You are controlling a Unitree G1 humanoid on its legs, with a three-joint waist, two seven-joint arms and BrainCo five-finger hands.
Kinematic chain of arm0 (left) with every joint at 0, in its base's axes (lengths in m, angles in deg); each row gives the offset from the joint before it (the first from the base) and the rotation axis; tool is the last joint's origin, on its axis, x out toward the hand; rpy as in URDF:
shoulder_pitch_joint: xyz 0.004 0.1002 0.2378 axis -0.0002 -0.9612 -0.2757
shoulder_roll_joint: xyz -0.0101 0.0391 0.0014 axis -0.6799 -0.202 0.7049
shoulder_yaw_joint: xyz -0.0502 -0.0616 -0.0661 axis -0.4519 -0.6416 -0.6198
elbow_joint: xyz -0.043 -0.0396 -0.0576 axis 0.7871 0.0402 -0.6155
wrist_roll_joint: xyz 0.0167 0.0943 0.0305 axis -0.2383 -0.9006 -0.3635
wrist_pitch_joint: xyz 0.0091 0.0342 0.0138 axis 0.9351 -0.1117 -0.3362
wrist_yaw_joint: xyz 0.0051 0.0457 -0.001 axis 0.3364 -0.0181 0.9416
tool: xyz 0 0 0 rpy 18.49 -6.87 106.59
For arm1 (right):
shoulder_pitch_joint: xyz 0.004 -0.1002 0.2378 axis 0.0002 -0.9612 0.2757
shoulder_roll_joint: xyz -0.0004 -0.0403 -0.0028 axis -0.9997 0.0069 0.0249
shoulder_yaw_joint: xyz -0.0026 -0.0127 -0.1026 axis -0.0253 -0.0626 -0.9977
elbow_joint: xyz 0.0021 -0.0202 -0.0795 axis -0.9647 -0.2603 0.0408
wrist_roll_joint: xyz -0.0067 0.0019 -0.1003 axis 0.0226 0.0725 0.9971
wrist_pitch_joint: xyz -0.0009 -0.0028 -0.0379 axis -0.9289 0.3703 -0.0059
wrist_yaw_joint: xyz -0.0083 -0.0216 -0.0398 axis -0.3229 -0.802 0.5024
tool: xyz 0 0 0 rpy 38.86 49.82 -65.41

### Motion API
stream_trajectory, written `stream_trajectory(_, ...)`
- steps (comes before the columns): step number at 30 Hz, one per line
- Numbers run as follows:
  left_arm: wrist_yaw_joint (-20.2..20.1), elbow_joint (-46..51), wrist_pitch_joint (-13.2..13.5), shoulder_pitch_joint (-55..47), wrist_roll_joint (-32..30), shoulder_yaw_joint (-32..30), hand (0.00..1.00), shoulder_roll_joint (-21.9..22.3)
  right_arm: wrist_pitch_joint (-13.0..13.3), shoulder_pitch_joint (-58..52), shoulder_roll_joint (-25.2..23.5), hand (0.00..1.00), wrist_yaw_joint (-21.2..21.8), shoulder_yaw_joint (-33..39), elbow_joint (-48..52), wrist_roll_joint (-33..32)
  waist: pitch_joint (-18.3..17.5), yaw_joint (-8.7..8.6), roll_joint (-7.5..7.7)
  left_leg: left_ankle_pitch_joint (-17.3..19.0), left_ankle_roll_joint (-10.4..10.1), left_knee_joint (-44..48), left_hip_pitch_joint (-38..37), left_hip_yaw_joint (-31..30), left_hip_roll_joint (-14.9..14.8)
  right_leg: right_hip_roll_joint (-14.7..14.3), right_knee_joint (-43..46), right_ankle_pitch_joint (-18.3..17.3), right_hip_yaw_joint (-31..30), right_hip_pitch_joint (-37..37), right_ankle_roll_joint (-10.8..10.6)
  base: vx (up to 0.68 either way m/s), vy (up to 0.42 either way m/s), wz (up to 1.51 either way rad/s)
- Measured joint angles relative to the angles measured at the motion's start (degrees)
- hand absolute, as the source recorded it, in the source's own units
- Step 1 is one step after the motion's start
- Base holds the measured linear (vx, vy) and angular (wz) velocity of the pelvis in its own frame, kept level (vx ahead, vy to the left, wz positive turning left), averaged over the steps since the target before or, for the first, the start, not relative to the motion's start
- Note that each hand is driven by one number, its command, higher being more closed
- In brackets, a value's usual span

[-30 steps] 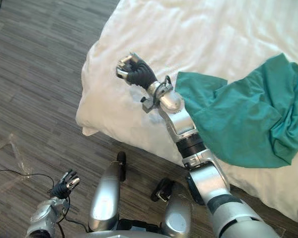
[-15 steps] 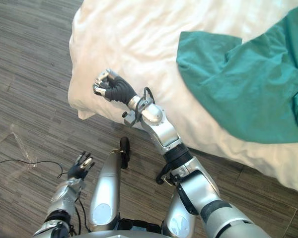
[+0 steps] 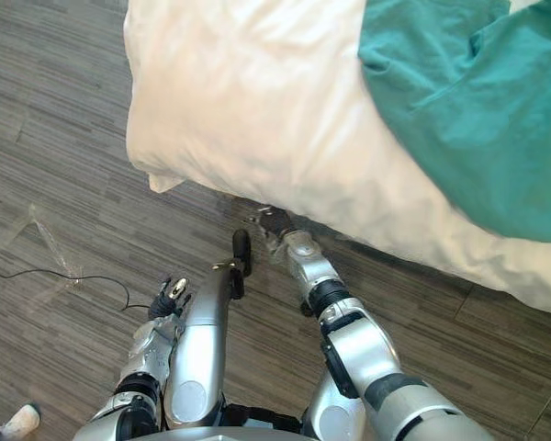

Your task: Tidy the bed and pick cloth on bed and put in laundry

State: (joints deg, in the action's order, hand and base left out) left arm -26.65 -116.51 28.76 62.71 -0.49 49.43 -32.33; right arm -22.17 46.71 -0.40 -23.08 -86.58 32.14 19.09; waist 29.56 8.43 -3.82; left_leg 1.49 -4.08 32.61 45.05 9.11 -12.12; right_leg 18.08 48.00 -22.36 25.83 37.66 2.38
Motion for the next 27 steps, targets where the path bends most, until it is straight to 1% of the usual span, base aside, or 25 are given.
stream_trajectory(1,2.05,0.04,-1.07,1.21,0.14,0.1,0.0,-0.29,1.15,-0.76,0.71,1.0,0.24,1.78,-0.01,-0.23,0.01,-0.45,0.03,0.01,0.01,0.04,-0.33,0.25,-0.19,-0.11,-0.33,0.36,-0.01,-0.4,-0.1,0.0,0.017,-0.1)
stream_trajectory(3,3.25,0.15,-2.02,1.66,0.57,0.31,0.0,-0.63,2.31,-2.09,1.04,1.0,1.05,3.41,0.01,-1.16,0.01,-1.35,0.04,0.2,0.32,0.01,-1.18,0.9,-0.34,-0.12,-0.92,0.68,-0.16,-1.21,-0.15,-0.01,0.031,-0.17)
stream_trajectory(5,5.79,0.21,-4.07,1.52,2.27,0.46,0.0,-0.67,5.77,-6.44,1.73,1.0,4.46,5.27,0.31,-1.27,0.01,-2.35,0.12,0.63,0.95,-1.0,-5.23,3.45,-0.9,-0.85,-3.25,2.27,-1.94,-3.82,-0.78,-0.02,0.086,-0.48)
stream_trajectory(6,6.65,0.26,-4.73,1.43,2.46,1.08,0.0,-0.77,7.09,-8.87,1.98,1.0,6.2,5.3,1.72,-1.46,-0.03,-2.95,0.19,0.77,1.17,-1.82,-7.12,4.32,-0.97,-1.13,-4.5,2.94,-2.39,-5.31,-1.08,-0.05,0.112,-0.5)
stream_trajectory(7,7.37,0.53,-5.86,1.36,3.95,2.73,0.0,-0.78,8.87,-12.62,2.27,1.0,9.18,5.43,4.19,-2.33,-0.09,-3.62,0.38,0.87,1.31,-3.22,-9.54,5.36,-0.97,-1.54,-6.04,3.66,-3.19,-7.13,-1.39,-0.05,0.096,-0.42)
stream_trajectory(8,7.66,0.83,-6.87,1.19,4.66,3.94,0.0,-0.9,10.08,-15.28,2.28,1.0,12.33,5.36,5.98,-2.82,-0.18,-4.35,0.72,0.9,1.4,-4.49,-11.52,6.19,-0.87,-1.73,-7.34,4.2,-3.67,-8.51,-1.66,-0.04,0.074,-0.38)
stream_trajectory(9,7.9,1.16,-7.12,0.95,4.66,4.82,0.0,-1.26,10.66,-16.97,2.2,1.0,14.03,5.05,7.32,-2.95,-0.33,-4.7,1.01,0.75,1.36,-5.4,-12.72,6.54,-0.68,-1.84,-8.17,4.48,-4.12,-9.21,-1.8,-0.03,0.078,-0.37)
stream_trajectory(10,7.72,2.43,-8.63,0.41,6.26,7.3,0.0,-2.2,11.88,-22.29,2.09,1.0,19.41,3.98,11.89,-3.32,-0.7,-5.64,1.95,0.09,1.27,-9.15,-16.55,7.88,0.3,-1.89,-10.48,5.33,-4.88,-11.46,-2.68,-0.02,0.064,-0.25)
stream_trajectory(11,7.72,2.41,-8.91,0.34,6.47,7.85,0.0,-2.38,11.96,-23.08,2.08,1.0,20.22,3.72,12.46,-3.34,-0.76,-5.85,2.06,-0.18,1.26,-9.78,-17.18,7.96,0.48,-1.89,-10.84,5.44,-4.9,-11.99,-2.83,-0.01,0.052,-0.19)
stream_trajectory(12,7.68,2.38,-9.96,-0.19,6.8,10.3,0.0,-3.23,12.14,-25.79,2.1,1.0,23.19,1.92,14.1,-3.29,-0.88,-6.41,2.75,-1.25,1.2,-12.72,-20.14,8.08,1.55,-1.93,-12.49,5.88,-4.96,-14.08,-3.37,0.01,0.013,-0.04)
stream_trajectory(13,7.66,2.36,-10.45,-0.63,6.82,11.56,0.0,-3.77,12.14,-26.81,2.08,1.0,24.56,0.72,14.33,-3.27,-1.07,-6.71,3.23,-1.71,1.03,-14.06,-21.37,8.13,2.04,-2.05,-13.36,6.12,-4.93,-15.04,-3.46,0.0,0.0,0.0)
stream_trajectory(14,7.56,2.31,-11.17,-1.77,6.81,13.98,0.0,-4.9,12.12,-28.69,2.11,1.0,27.14,-1.96,14.94,-3.19,-1.52,-7.32,4.08,-2.75,0.89,-16.78,-23.62,8.03,2.51,-2.41,-15.15,6.63,-4.63,-17.01,-3.6,0.06,-0.001,-0.01)
stream_trajectory(15,7.17,2.28,-12.04,-3.02,6.76,15.94,0.0,-5.83,12.05,-30.66,2.09,1.0,30.44,-4.11,15.78,-2.99,-1.83,-7.38,4.7,-3.72,0.47,-19.27,-26.02,7.81,2.78,-3.28,-17.4,7.36,-4.52,-19.19,-3.86,0.11,-0.011,-0.02)
stream_trajectory(16,6.92,2.27,-12.33,-3.77,6.72,16.76,0.0,-6.21,12.04,-31.55,2.05,1.0,32.03,-4.93,15.96,-2.34,-1.99,-7.34,5.02,-4.18,0.41,-20.54,-27.21,7.68,2.91,-3.66,-18.54,7.74,-4.35,-20.31,-3.9,0.14,-0.011,-0.02)
stream_trajectory(17,6.11,2.35,-12.54,-5.44,6.64,17.89,0.0,-6.8,12.0,-33.13,2.07,1.0,34.71,-6.73,16.25,-1.24,-2.24,-7.4,5.41,-5.26,0.18,-22.74,-29.55,7.44,3.08,-4.31,-20.96,8.76,-3.66,-22.94,-3.79,0.13,-0.004,0.06)
stream_trajectory(18,4.9,2.35,-12.47,-6.36,6.43,18.18,0.0,-7.12,12.0,-34.69,2.04,1.0,37.42,-7.84,16.45,-0.48,-2.27,-7.35,5.43,-5.96,0.48,-24.27,-31.5,6.84,3.09,-5.16,-23.58,9.63,-2.84,-25.77,-4.12,0.14,0.014,0.11)
stream_trajectory(20,3.57,2.29,-12.29,-7.7,5.47,18.82,0.0,-7.84,11.99,-36.25,2.05,1.0,40.74,-10.39,16.62,0.66,-2.38,-7.25,5.55,-6.28,0.41,-25.91,-33.73,6.06,3.08,-6.21,-27.66,11.09,-1.61,-29.56,-4.6,0.14,0.039,0.15)
stream_trajectory(21,2.53,2.12,-11.75,-8.67,5.28,19.33,0.0,-8.38,11.73,-37.08,2.03,1.0,42.68,-12.3,16.98,1.03,-2.51,-7.02,5.67,-6.46,0.46,-26.95,-35.19,5.98,3.17,-6.87,-30.2,12.1,-1.22,-31.82,-4.87,0.14,0.056,0.09)
stream_trajectory(22,2.18,2.03,-11.5,-9.21,4.99,19.32,0.0,-8.59,11.65,-37.19,2.03,1.0,43.54,-13.39,17.0,1.24,-2.57,-6.76,5.73,-6.48,0.46,-27.44,-35.93,6.03,3.2,-7.15,-31.53,12.64,-1.16,-32.81,-5.13,0.16,0.065,-0.02)
stream_trajectory(24,0.49,-0.2,-10.06,-11.49,1.91,19.25,0.0,-9.22,11.6,-38.31,1.94,1.0,46.87,-16.79,16.97,1.3,-5.15,-5.57,5.82,-6.68,0.4,-29.68,-38.29,6.14,3.62,-8.18,-36.86,14.78,-0.86,-36.41,-5.85,0.15,0.046,-0.03)
stream_trajectory(26,-0.37,-1.64,-8.8,-14.0,0.76,19.19,0.0,-9.58,11.77,-38.77,1.82,1.0,49.3,-19.03,16.98,1.17,-6.63,-5.39,6.08,-6.69,0.41,-31.01,-41.08,6.1,4.22,-8.39,-39.84,15.56,-0.25,-40.22,-6.6,0.13,0.018,0.07)
stream_trajectory(27,-0.69,-2.46,-8.1,-15.29,-0.11,19.05,0.0,-9.67,11.81,-39.04,1.92,1.0,50.38,-20.44,17.0,1.08,-8.28,-5.04,6.15,-6.69,0.41,-32.12,-42.59,6.13,4.61,-8.46,-41.36,16.02,-0.06,-41.53,-6.94,0.05,-0.002,0.06)
